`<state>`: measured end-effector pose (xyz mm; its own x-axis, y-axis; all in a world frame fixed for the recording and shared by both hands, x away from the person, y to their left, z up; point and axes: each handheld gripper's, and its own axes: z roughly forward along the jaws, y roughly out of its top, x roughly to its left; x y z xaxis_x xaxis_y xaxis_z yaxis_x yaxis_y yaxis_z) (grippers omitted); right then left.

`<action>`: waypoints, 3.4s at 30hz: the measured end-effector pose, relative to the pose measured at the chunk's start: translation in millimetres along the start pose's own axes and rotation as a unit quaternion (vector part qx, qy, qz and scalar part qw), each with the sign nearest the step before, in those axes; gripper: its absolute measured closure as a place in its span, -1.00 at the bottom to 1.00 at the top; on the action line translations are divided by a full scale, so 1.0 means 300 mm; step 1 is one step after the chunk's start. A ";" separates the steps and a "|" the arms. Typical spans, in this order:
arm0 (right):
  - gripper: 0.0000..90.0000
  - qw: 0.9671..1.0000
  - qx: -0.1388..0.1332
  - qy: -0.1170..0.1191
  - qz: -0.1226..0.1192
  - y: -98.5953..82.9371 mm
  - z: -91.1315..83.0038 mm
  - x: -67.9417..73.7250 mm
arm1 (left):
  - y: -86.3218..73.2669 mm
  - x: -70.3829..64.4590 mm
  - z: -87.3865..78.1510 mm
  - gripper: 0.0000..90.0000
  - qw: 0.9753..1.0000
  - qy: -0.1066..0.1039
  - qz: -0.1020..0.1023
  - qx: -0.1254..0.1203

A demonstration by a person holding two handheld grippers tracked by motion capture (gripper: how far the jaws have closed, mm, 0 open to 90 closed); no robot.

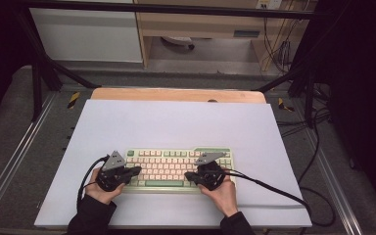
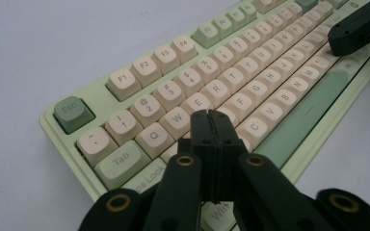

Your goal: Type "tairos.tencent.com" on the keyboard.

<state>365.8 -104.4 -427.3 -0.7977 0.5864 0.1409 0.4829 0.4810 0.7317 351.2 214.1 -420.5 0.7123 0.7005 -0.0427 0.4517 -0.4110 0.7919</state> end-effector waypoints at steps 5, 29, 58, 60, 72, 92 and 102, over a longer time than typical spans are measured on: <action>1.00 1.000 -0.002 -0.001 0.000 -0.001 0.001 0.001 | 0.001 -0.001 0.000 0.99 1.000 0.000 0.001 -0.001; 1.00 1.000 -0.016 -0.010 0.001 0.008 -0.056 -0.004 | 0.005 -0.003 -0.009 0.99 1.000 -0.004 0.001 -0.005; 1.00 0.999 -0.027 -0.017 0.019 -0.052 -0.125 -0.048 | 0.059 -0.045 0.030 0.99 1.000 -0.006 0.013 -0.002; 1.00 0.999 -0.026 -0.018 0.018 -0.056 -0.128 -0.048 | 0.066 -0.051 0.037 0.99 1.000 -0.007 0.014 -0.002; 1.00 0.999 -0.029 -0.018 0.020 -0.064 -0.139 -0.050 | 0.110 -0.084 0.100 0.99 1.000 -0.012 0.022 0.005; 1.00 0.999 -0.032 -0.015 0.021 -0.064 -0.136 -0.051 | 0.127 -0.081 0.195 0.99 1.000 -0.001 0.019 0.020; 1.00 0.999 -0.036 -0.016 0.023 -0.065 -0.142 -0.053 | 0.122 -0.085 0.205 0.99 1.000 0.000 0.023 0.021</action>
<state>353.7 -150.8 -415.5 -0.7628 0.6279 0.1545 0.4907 0.4065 0.7707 382.6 145.3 -427.9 0.7331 0.6800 -0.0072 0.4411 -0.4675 0.7661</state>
